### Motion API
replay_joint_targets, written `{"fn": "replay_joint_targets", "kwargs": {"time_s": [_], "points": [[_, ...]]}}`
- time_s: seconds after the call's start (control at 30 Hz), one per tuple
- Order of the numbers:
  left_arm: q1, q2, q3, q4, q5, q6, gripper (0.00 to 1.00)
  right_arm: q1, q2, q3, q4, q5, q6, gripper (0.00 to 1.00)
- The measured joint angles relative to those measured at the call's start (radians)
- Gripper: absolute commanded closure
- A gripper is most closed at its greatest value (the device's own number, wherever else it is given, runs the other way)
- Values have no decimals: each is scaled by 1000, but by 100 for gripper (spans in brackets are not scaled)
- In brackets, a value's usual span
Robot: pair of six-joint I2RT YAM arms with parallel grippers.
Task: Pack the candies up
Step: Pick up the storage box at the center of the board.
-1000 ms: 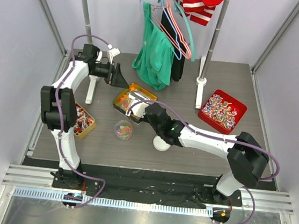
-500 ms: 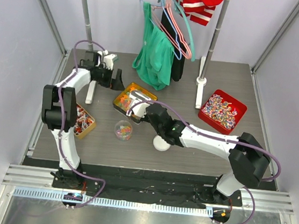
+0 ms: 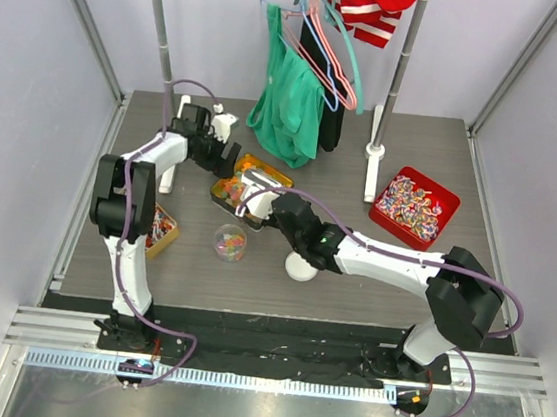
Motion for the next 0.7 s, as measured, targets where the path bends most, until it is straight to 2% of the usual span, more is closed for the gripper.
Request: {"fn": "replay_joint_targets", "kwargs": {"time_s": [0.33,0.53,0.7], "points": [[-50,14,-16,32,-159,72,23,0,0,0,-13,-1,0,99],[-54,14,-26,60,-196,82,33,0,0,0,-15,-4,0,99],[-70,19,-26,62,-251,130,49,0,0,0,-18,-9,0,99]]}}
